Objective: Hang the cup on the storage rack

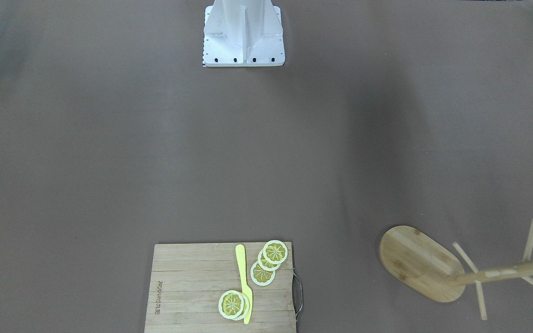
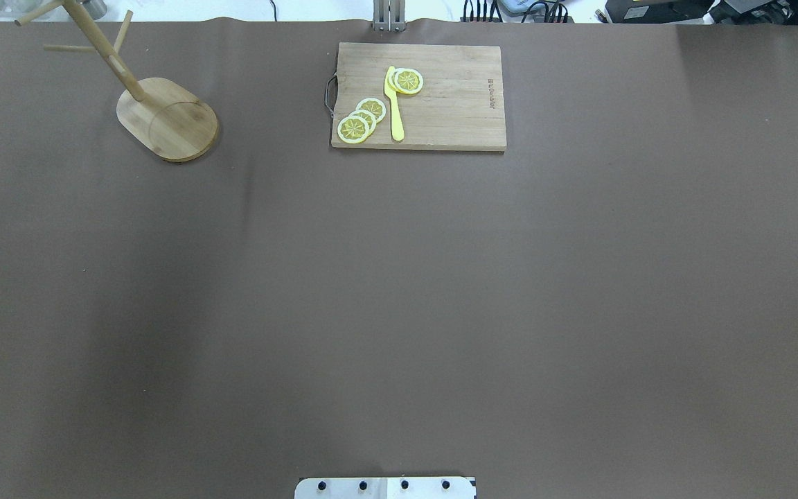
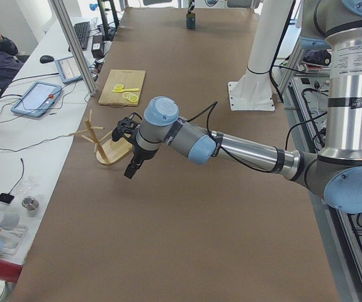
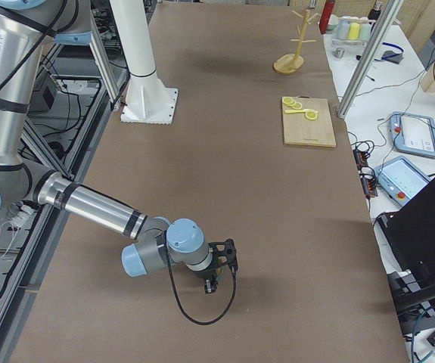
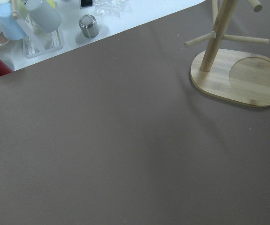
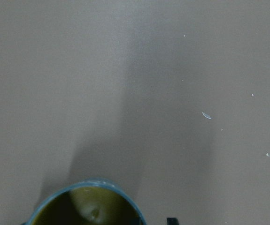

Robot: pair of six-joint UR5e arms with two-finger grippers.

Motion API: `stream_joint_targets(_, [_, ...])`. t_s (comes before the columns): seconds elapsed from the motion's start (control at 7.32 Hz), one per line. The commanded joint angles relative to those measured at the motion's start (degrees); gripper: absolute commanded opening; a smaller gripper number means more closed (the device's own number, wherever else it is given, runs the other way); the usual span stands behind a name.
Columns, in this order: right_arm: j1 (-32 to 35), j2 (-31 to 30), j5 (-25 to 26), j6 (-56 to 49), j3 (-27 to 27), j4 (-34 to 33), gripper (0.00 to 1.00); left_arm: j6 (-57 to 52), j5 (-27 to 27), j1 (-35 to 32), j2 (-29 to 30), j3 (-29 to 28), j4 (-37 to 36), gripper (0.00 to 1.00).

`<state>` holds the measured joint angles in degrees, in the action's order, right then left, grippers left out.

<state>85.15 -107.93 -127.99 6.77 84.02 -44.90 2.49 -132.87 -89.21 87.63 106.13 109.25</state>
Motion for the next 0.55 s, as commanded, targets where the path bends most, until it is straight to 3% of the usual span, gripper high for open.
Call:
stream_joint_targets(0.0, [-0.2,0.1,-0.1,-0.1,0.0,0.0,0.3,0.0,0.0,0.0,0.0,0.0,0.0,1.0])
stream_joint_targets(0.41, [-0.6,0.1,-0.9,-0.3,0.1,0.0,0.3,0.0,0.0,0.0,0.0,-0.2,0.0,1.0])
